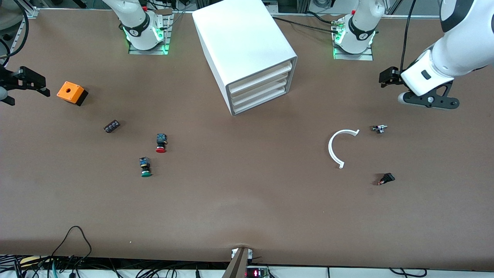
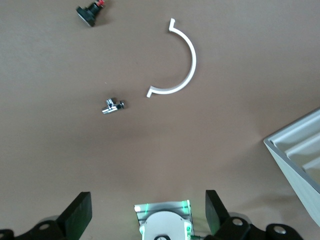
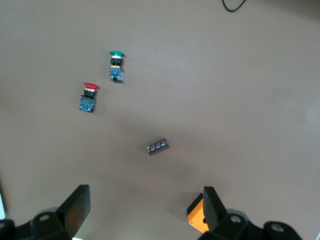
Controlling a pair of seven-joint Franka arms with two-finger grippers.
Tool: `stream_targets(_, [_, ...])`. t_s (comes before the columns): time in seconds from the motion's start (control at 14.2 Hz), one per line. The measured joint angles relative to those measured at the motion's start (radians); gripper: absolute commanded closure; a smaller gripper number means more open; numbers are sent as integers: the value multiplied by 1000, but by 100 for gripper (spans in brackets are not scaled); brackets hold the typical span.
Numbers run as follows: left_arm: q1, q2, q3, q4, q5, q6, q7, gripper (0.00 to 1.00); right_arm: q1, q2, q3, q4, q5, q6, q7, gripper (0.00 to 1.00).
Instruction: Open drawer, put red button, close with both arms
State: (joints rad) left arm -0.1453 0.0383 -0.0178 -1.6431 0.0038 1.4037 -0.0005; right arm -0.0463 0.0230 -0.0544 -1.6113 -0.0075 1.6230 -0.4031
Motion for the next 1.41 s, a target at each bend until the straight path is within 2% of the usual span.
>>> stream_targets(0.21, [2,35,2,23,-117,-38,102,0,0,9,2,0,1,3,-24,0])
stream_targets(0.42, [7,82,3,25,-290,-47,213,0,1,12,4,0,3,4,-158,0])
stream_targets(0.71, [38,221,7,23,-530,-56,448,0,13,63,22,-2,13,82,-190,0])
stream_targets(0.85, [38,313,6,23,-653,-58,551,0,31,93,34,-2,57,146,-155,0])
stream_targets(1.06, [14,425,2,25,-773,-51,622,0,36,130,35,-3,132,155,-51,0])
stream_targets(1.2, [-3,472,0,23,-847,-51,629,0,40,160,38,-4,148,154,40,0])
stream_targets(1.41, [-14,498,-1,18,-891,-51,640,0,78,188,46,-4,148,156,81,0])
